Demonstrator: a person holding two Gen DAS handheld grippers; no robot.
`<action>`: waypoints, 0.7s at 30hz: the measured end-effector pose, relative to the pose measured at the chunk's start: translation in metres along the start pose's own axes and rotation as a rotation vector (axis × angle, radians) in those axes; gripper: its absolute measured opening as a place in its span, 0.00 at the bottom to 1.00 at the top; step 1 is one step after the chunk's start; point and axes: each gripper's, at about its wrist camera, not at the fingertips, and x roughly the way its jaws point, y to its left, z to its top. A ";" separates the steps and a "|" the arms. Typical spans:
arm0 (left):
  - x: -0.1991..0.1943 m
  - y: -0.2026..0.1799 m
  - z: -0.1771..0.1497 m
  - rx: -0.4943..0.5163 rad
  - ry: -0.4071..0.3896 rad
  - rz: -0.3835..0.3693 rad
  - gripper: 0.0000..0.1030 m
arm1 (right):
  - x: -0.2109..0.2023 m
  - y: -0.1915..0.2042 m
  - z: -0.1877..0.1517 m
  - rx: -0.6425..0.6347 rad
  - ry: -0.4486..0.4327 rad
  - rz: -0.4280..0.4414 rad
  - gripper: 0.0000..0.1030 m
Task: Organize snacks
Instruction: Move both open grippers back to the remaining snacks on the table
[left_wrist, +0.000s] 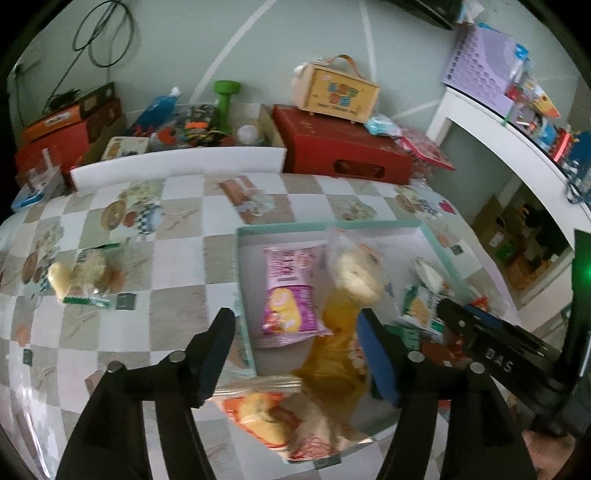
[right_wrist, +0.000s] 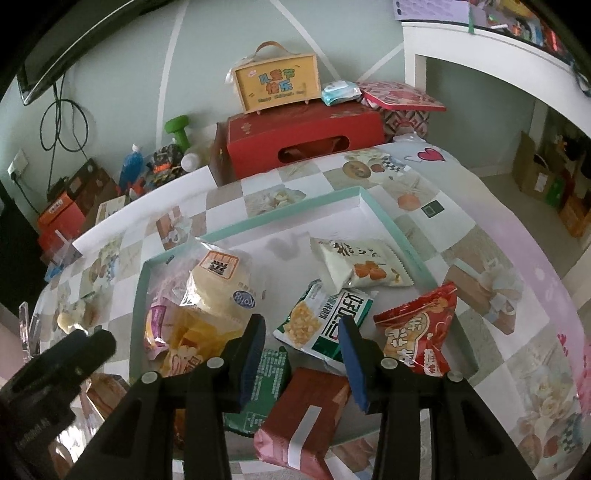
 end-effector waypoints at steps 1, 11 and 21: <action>0.000 0.004 0.000 -0.012 0.001 0.009 0.72 | 0.000 0.001 0.000 -0.004 0.001 -0.003 0.47; 0.006 0.048 -0.002 -0.150 0.013 0.126 0.93 | 0.003 0.012 -0.001 -0.033 0.002 -0.015 0.80; 0.004 0.086 -0.007 -0.257 -0.001 0.215 1.00 | 0.006 0.021 -0.002 -0.075 -0.001 -0.009 1.00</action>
